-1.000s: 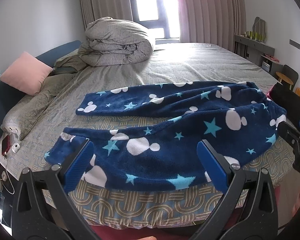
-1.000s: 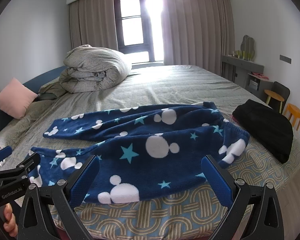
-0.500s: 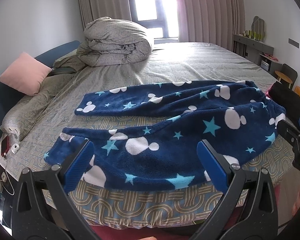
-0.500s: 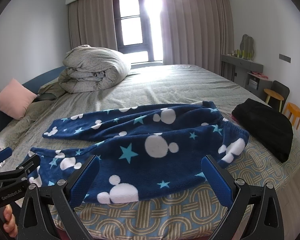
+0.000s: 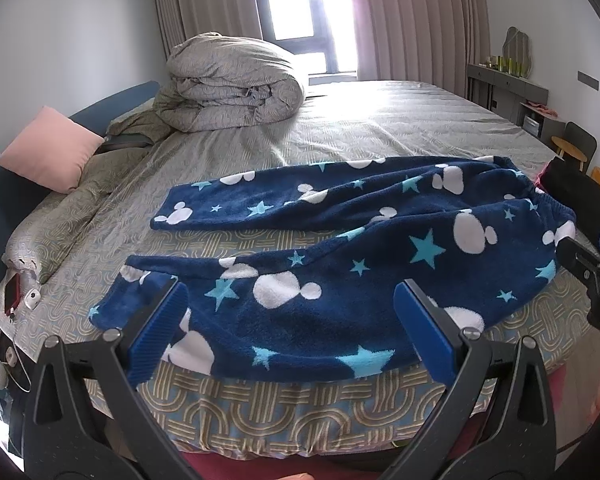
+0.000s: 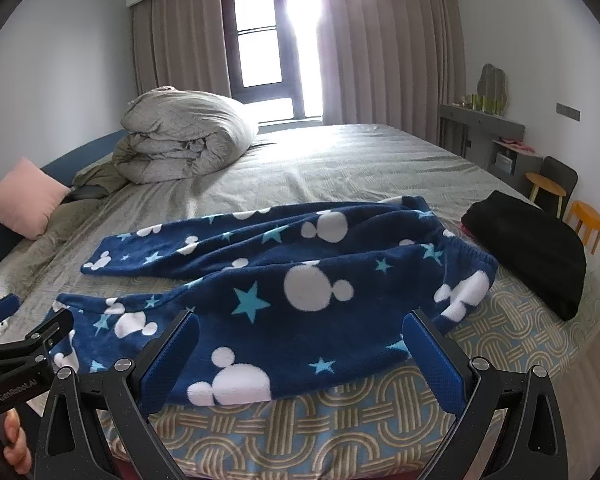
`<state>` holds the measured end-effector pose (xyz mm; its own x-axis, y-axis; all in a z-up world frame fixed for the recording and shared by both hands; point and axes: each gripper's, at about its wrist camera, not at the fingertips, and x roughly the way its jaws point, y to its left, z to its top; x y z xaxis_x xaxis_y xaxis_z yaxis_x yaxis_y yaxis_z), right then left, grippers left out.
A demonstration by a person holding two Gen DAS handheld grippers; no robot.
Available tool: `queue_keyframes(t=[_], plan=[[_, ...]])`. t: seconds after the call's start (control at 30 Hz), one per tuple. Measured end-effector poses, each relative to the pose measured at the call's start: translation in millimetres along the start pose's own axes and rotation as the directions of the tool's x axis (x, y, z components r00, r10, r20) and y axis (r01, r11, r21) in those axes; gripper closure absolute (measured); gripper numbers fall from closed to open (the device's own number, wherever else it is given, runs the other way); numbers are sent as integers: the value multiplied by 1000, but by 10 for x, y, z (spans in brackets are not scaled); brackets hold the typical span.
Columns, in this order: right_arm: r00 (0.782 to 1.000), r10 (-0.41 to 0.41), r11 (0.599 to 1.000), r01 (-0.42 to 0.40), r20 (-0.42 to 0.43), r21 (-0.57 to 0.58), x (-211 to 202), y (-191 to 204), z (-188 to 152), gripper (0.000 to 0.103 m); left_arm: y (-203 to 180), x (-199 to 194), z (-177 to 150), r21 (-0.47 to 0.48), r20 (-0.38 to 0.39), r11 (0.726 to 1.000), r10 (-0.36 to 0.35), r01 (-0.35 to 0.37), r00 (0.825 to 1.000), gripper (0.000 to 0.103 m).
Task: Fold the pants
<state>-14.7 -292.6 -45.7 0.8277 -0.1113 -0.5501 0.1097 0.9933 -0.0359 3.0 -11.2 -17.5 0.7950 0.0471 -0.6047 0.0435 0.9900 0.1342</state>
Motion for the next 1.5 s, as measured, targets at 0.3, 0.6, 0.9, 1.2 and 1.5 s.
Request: queue_keyframes(t=[0.3, 0.6, 0.9, 1.2, 1.5], plan=[[998, -24, 999, 25, -59, 22, 236, -116, -23, 0, 106, 271, -61, -14, -60, 1000, -12, 11, 998, 0], [990, -70, 995, 78, -125, 60, 610, -579, -64, 0, 910, 569, -126, -119, -115, 992, 33, -47, 993, 0], [967, -5, 969, 68, -255, 237, 961, -1234, -277, 0, 2065, 1074, -851, -485, -348, 863, -44, -140, 936, 2], [963, 57, 895, 69, -265, 441, 1156, -1638, -343, 4, 2184, 1472, -1005, -592, -374, 797, -141, -119, 917, 14], [961, 155, 797, 15, -228, 604, 1386, -1848, -366, 21, 2313, 1615, -911, -639, -344, 761, -157, -108, 926, 76]])
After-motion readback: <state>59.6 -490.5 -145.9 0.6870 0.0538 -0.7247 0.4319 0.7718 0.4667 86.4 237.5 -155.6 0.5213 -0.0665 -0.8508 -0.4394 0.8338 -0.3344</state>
